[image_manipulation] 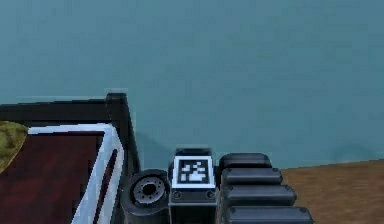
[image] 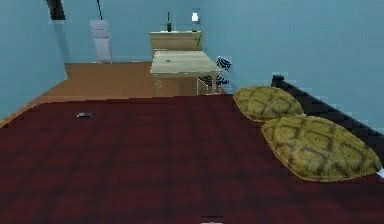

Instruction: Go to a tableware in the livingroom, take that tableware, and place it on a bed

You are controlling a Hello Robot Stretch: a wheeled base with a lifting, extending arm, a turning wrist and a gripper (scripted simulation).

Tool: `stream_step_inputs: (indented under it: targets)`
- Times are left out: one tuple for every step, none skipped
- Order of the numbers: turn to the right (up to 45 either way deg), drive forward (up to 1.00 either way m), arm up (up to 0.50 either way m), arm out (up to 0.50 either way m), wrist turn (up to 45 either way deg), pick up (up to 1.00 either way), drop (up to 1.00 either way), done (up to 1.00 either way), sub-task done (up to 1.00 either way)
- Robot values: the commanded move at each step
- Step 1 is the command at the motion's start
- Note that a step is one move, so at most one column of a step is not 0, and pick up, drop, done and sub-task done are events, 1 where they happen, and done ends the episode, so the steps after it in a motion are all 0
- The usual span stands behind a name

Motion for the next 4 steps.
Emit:
stream_step_inputs:
  targets:
    - [45.0,0.00,0.00,0.00,0.0,0.00,0.00,0.00,0.00]
    - [33.0,0.00,0.00,0.00,0.0,0.00,0.00,0.00,0.00]
    - [3.0,0.00,0.00,0.00,0.0,0.00,0.00,0.00,0.00]
    - [0.0,0.20,0.00,0.00,0.0,0.00,0.00,0.00,0.00]
